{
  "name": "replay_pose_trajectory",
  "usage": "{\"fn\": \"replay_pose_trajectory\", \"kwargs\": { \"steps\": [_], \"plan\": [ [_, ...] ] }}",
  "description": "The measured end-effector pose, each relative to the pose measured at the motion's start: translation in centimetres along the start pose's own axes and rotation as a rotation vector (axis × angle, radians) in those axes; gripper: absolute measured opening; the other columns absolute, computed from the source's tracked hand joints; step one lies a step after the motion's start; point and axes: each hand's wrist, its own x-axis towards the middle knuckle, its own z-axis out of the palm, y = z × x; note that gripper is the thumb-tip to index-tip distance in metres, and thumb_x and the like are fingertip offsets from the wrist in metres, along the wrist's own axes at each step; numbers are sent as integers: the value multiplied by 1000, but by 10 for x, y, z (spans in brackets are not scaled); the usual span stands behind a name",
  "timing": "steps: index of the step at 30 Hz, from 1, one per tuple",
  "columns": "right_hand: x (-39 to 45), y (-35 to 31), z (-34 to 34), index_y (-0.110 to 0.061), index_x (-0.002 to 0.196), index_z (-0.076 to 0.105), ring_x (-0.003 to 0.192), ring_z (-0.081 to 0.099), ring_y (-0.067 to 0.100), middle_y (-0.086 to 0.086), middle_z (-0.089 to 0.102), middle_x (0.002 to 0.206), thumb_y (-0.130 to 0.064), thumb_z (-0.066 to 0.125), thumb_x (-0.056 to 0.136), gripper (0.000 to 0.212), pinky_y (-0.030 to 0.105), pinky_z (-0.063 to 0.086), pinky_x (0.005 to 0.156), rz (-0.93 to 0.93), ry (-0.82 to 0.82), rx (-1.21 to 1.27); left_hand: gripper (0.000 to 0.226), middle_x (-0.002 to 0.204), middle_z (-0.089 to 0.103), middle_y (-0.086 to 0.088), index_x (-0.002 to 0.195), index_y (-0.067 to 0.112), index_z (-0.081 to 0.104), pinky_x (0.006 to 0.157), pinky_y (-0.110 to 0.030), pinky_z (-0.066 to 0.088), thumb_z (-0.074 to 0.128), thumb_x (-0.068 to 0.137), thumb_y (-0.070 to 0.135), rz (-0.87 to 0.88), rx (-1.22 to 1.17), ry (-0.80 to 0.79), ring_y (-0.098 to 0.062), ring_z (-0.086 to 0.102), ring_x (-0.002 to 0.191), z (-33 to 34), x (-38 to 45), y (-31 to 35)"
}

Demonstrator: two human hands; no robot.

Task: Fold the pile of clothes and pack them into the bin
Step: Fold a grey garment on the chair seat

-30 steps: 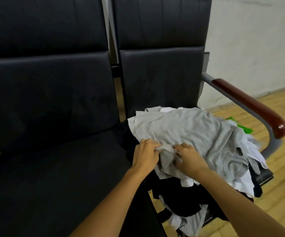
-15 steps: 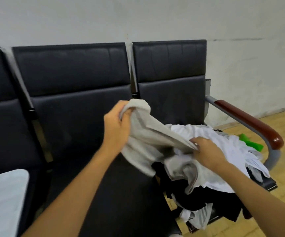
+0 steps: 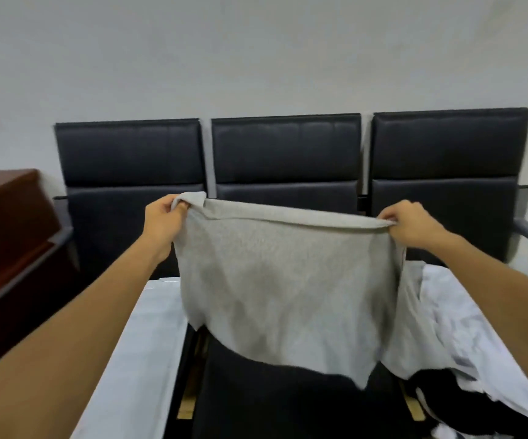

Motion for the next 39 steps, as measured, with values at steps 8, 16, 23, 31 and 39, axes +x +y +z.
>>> {"fn": "replay_pose_trajectory", "kwargs": {
  "steps": [8,16,23,31,39],
  "plan": [
    [40,-45,-37,-19,111,73,116,54,38,16,68,112,10,50,83,46,54,50,98,-97,400,177,19,106,70,-3,112,13,68,76,-29,54,57,98,8,28,-103,8,-17,65,96,-32,43,7],
    [-63,-17,67,-42,63,70,68,62,0,-21,65,63,-2,81,75,43,11,43,60,-357,-216,74,39,78,57,-8,82,7,64,69,-34,44,57,94,43,-121,29,-214,-17,53,73,-30,-80,-133],
    [-135,37,220,-27,90,75,96,68,11,-6,73,96,-40,71,83,16,19,53,85,-43,-887,45,32,113,59,0,110,27,57,90,-34,52,61,90,50,-399,606,-661,-17,61,98,-27,-175,-261],
    [-167,37,278,-24,133,53,131,42,17,-5,44,138,-33,71,87,50,28,37,109,-69,-769,-68,31,132,44,3,122,20,56,103,-34,42,61,94,31,-83,996,-874,-20,44,121,1,-185,-294],
    [-171,37,303,-20,106,67,115,52,14,-4,60,116,-22,52,97,17,26,43,90,-274,-596,-184,30,99,53,4,87,22,56,79,-25,39,46,99,48,1,1161,-882,-15,55,93,33,-187,-298]
  ]
}}
